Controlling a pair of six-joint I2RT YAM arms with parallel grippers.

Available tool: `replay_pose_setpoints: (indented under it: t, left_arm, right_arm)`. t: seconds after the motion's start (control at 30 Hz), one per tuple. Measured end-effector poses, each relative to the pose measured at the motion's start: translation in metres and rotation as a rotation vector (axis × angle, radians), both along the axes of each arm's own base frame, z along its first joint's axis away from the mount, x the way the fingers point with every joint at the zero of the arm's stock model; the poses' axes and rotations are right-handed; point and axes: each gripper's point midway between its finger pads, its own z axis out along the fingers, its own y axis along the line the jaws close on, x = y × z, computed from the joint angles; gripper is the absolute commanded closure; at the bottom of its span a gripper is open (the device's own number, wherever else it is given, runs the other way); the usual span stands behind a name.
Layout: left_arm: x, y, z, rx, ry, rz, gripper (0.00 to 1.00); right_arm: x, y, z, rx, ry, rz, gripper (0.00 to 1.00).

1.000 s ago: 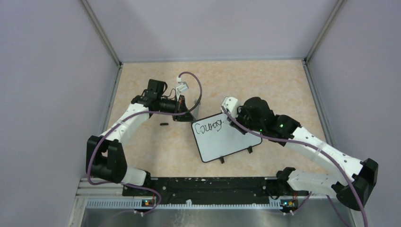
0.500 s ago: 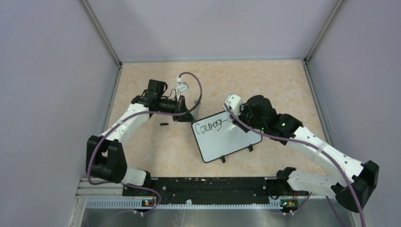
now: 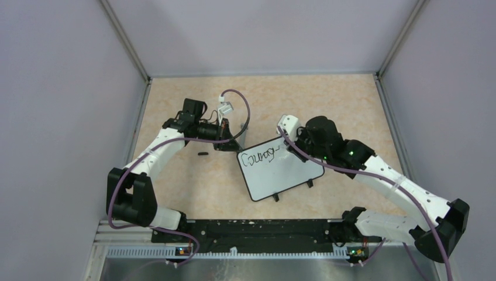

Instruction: Write a sentence on the whiteboard

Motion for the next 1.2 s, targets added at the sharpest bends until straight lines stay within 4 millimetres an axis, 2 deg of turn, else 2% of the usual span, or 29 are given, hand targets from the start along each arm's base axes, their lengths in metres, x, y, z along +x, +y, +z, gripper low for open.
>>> replay_pose_setpoints:
  t: [0.63,0.9,1.2]
  left_arm:
    - [0.000,0.000,0.000,0.001,0.001,0.001,1.00]
    - [0.000,0.000,0.000,0.001,0.000,0.001,1.00]
    - [0.000,0.000,0.000,0.001,0.001,0.001,1.00]
  right_arm:
    - [-0.004,0.011,-0.005,0.019,0.045,0.048,1.00]
    - [-0.006,0.011,-0.008,0.016,0.049,0.049,1.00]
    - [-0.014,0.003,-0.019,-0.008,0.077,0.050,1.00]
